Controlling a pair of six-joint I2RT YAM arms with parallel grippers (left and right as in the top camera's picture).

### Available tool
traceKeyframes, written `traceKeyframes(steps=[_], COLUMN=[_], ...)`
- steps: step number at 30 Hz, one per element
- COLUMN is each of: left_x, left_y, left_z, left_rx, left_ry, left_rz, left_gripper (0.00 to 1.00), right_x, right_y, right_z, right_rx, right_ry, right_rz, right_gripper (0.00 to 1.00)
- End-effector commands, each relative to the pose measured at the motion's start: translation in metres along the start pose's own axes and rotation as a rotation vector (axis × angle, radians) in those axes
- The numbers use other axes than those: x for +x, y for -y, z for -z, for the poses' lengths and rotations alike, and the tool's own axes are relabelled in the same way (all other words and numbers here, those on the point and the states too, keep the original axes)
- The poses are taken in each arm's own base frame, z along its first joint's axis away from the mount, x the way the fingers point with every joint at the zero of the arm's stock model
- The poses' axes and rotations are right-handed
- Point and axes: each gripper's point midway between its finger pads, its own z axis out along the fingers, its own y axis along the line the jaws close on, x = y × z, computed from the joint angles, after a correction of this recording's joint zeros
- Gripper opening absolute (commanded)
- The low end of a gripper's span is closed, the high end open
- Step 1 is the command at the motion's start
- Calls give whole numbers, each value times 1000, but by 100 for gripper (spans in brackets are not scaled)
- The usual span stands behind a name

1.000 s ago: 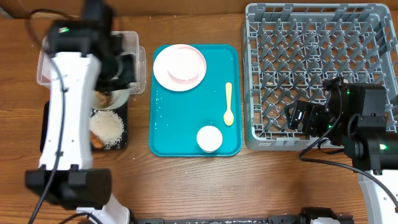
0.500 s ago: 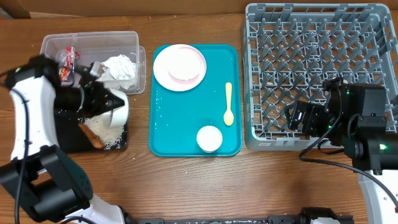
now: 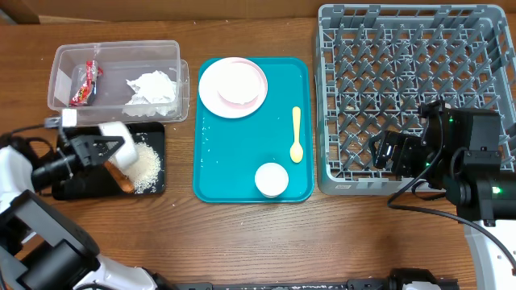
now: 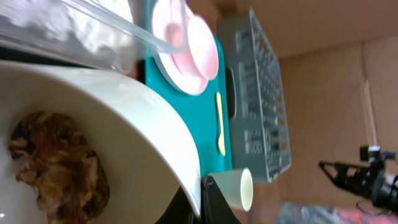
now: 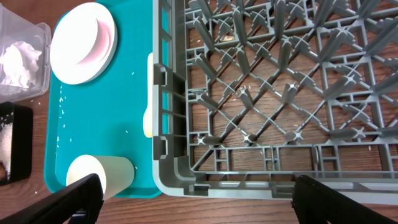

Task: Sort waste into correct bins and load items into the dishwasher
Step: 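Lift mushroom bowl with left gripper and tip mushrooms onto black tray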

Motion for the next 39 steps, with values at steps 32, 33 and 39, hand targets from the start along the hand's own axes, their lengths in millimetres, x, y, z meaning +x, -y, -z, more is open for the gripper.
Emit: traceKeyframes(steps=[32, 33, 39], left_x=[-38, -41, -36], left_y=[17, 31, 126], left_z=[-3, -3, -30], left_rx=[346, 345, 346], left_ry=[149, 140, -9], left_rz=[324, 279, -95], left_gripper=[4, 4, 4], right_x=[-2, -2, -3], right_y=[0, 0, -1], right_z=[0, 0, 0], right_rx=[2, 2, 1], right_ry=[11, 11, 16], right_rz=[10, 10, 12], right_gripper=[100, 100, 100])
